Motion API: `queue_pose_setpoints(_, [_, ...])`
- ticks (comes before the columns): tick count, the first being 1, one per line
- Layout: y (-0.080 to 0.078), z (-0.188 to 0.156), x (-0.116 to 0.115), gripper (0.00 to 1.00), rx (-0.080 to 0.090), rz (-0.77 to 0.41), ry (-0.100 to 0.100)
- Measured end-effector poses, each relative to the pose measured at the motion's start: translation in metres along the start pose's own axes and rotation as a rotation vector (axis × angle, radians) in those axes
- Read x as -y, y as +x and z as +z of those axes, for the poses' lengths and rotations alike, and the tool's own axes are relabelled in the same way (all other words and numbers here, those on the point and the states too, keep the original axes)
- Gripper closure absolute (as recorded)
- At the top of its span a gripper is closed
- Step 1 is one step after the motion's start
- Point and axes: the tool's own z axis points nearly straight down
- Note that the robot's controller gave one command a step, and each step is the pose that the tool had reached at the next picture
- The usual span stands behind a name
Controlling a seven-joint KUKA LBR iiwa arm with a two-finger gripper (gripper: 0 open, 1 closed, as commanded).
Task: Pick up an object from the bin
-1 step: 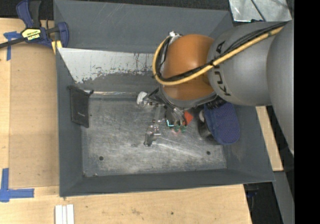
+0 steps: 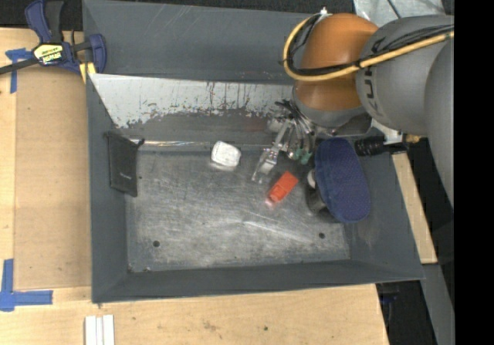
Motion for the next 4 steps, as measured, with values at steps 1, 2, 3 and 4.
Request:
queue_pose_setpoints(1, [0.034,0.051,0.125,0.0,-0.003,-0.188,-0.004])
queue_pose_setpoints(2, [0.052,0.054,0.1,0.0,-0.003,-0.247,-0.002])
queue_pose_setpoints(3, [0.036,0.041,0.028,0.0,0.001,-0.206,-0.006])
queue_pose_setpoints(4, [-0.028,0.042,0.083,0.0,0.002,-0.259,0.001])
